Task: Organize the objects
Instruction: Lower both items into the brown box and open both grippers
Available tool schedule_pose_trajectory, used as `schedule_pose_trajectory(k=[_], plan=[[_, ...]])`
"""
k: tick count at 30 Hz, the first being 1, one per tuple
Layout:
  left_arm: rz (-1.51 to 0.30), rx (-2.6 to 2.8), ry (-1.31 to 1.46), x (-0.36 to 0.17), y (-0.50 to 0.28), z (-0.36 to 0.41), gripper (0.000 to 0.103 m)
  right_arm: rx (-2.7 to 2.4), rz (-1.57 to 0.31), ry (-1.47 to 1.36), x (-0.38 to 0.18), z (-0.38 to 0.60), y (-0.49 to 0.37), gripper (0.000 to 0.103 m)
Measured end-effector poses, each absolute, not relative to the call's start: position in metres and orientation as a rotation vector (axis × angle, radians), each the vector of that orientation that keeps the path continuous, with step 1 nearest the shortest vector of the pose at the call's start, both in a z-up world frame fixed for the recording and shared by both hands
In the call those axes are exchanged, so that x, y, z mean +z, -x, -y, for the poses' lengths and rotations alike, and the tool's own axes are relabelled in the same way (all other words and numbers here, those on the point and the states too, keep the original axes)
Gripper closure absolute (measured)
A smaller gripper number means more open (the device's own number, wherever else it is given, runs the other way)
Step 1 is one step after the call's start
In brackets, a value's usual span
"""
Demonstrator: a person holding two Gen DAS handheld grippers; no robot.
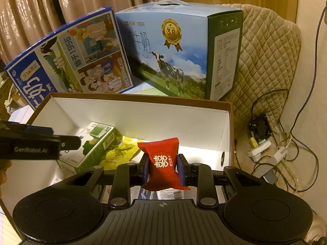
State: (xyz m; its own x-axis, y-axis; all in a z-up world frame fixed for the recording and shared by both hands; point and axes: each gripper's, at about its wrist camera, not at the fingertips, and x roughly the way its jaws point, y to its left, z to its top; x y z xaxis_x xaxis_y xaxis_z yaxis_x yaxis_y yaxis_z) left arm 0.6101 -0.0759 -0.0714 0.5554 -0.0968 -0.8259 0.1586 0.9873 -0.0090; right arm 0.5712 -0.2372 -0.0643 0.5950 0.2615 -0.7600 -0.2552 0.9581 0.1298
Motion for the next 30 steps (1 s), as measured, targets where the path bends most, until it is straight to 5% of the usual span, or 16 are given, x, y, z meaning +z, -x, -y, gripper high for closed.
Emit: schedule_pose_trajectory(k=[15, 20, 30], plan=[[-0.940, -0.146, -0.061, -0.062, -0.600, 0.068, 0.025, 0.278, -0.842, -0.016, -0.052, 0.243, -0.571, 0.075], [-0.915, -0.152, -0.033, -0.050, -0.586, 0.065, 0.017, 0.314, -0.839, -0.054, -0.042, 0.247, -0.550, 0.058], [-0.871, -0.140, -0.014, -0.025, -0.524, 0.057, 0.010, 0.359, -0.822, -0.163, -0.018, 0.263, -0.491, 0.043]])
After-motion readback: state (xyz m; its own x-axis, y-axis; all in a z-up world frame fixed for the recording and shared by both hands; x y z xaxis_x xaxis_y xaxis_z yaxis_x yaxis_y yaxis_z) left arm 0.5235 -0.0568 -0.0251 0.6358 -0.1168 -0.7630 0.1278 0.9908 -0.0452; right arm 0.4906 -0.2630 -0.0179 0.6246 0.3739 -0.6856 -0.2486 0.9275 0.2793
